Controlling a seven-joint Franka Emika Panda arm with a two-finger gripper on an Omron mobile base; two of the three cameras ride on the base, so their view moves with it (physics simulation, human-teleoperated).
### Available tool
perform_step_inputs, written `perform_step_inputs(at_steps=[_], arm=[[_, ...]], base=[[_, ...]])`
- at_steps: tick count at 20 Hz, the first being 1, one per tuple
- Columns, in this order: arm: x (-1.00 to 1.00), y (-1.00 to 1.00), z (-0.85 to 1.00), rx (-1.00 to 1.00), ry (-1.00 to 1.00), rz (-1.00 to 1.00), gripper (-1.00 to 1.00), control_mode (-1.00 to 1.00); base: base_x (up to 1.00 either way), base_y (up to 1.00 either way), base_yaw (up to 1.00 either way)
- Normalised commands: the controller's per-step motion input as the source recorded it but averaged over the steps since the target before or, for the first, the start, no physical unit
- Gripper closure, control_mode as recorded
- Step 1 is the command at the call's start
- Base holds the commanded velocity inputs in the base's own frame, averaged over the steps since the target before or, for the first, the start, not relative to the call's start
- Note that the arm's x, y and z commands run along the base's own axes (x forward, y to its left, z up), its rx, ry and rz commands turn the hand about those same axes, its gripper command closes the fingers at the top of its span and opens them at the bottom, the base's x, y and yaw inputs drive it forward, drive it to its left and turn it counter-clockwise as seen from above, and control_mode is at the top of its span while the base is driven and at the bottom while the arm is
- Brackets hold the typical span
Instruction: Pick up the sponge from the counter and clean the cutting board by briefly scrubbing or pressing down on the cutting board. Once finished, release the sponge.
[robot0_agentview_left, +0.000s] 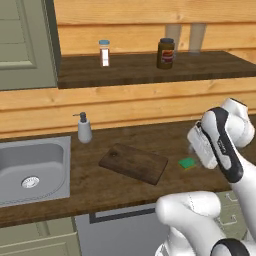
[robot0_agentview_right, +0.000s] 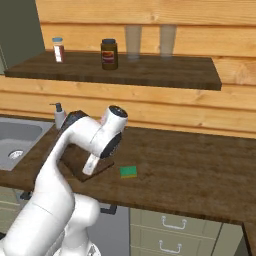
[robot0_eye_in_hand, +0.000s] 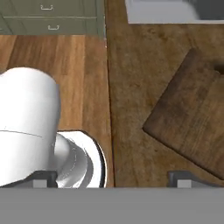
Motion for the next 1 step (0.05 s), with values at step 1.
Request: perform_step_inputs(at_steps=[1], arm=[[-0.72,0.11,0.29,0.25,0.0,-0.19,-1.0,-1.0]], base=[[0.0,0.0,0.0]])
